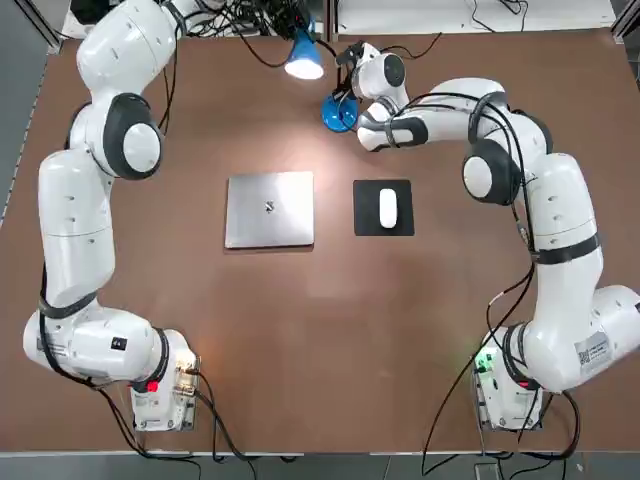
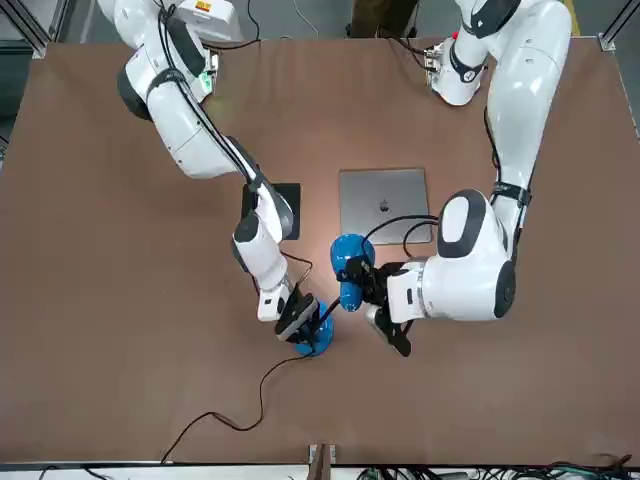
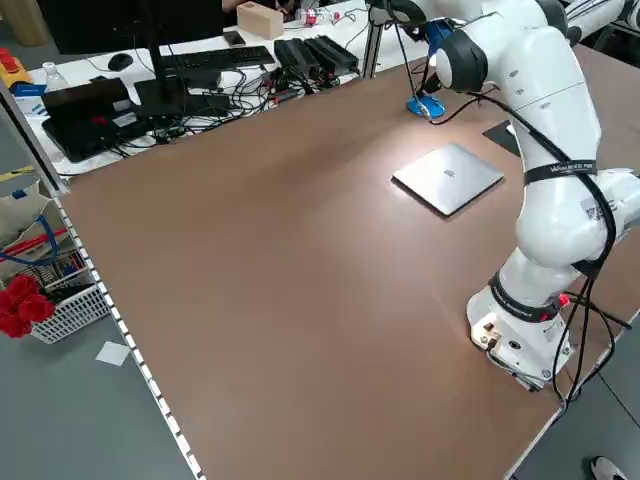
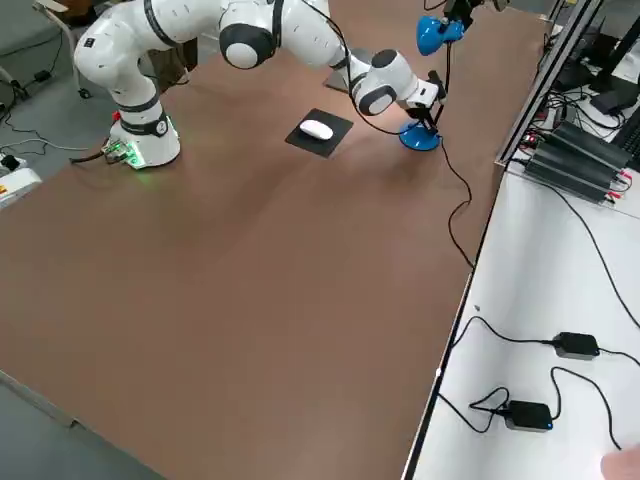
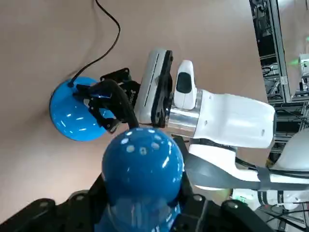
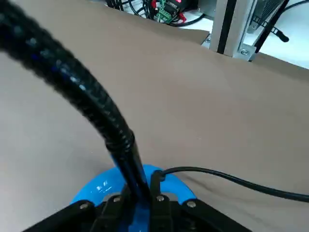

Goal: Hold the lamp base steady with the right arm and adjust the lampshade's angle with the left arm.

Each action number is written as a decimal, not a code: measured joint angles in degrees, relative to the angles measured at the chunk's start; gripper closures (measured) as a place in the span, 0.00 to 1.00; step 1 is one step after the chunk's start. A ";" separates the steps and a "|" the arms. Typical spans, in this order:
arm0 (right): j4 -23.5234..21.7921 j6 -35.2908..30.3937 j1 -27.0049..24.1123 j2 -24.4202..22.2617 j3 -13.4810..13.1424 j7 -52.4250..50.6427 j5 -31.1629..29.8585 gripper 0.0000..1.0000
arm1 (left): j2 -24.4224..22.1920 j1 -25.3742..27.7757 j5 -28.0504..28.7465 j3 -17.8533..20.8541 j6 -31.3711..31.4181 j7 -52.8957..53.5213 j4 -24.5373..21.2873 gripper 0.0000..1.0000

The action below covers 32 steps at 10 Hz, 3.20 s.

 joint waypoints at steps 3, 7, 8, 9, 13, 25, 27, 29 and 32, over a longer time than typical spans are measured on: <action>0.00 0.06 0.00 0.01 -0.13 1.05 0.02 0.85 | -1.88 1.13 -0.04 -0.13 -3.05 -0.02 0.23 0.00; 0.00 0.09 -0.01 0.01 -0.16 1.28 0.02 0.85 | -5.67 3.82 3.18 0.00 -10.24 0.10 1.01 0.00; 0.00 0.09 -0.01 0.01 -0.17 1.44 0.04 0.85 | -9.13 4.76 7.50 -0.01 -13.34 -0.03 1.39 0.00; 0.01 0.09 -0.01 0.02 -0.19 1.67 0.05 0.85 | -13.05 5.02 12.57 0.12 -16.65 -1.45 1.41 0.00; 0.23 0.15 -0.03 0.08 -0.74 2.14 0.06 0.62 | -19.24 9.53 29.72 1.29 -25.94 -13.56 0.42 0.00; -12.34 0.40 -0.27 -10.75 -0.60 6.99 1.39 0.00 | -33.62 18.41 27.05 9.42 -16.89 -17.49 -17.22 0.01; -24.62 -1.09 -2.37 -21.91 -1.01 9.86 1.44 0.00 | -43.94 12.86 21.72 19.87 -6.92 -12.67 -33.07 0.01; -34.79 -13.00 -6.06 -36.33 -1.09 10.29 1.43 0.00 | -50.91 11.77 20.99 22.73 -5.02 -11.89 -41.35 0.01; -38.84 -39.35 -7.08 -55.42 -2.64 10.94 7.91 0.00 | -52.09 12.31 21.00 23.45 -5.30 -11.88 -43.10 0.01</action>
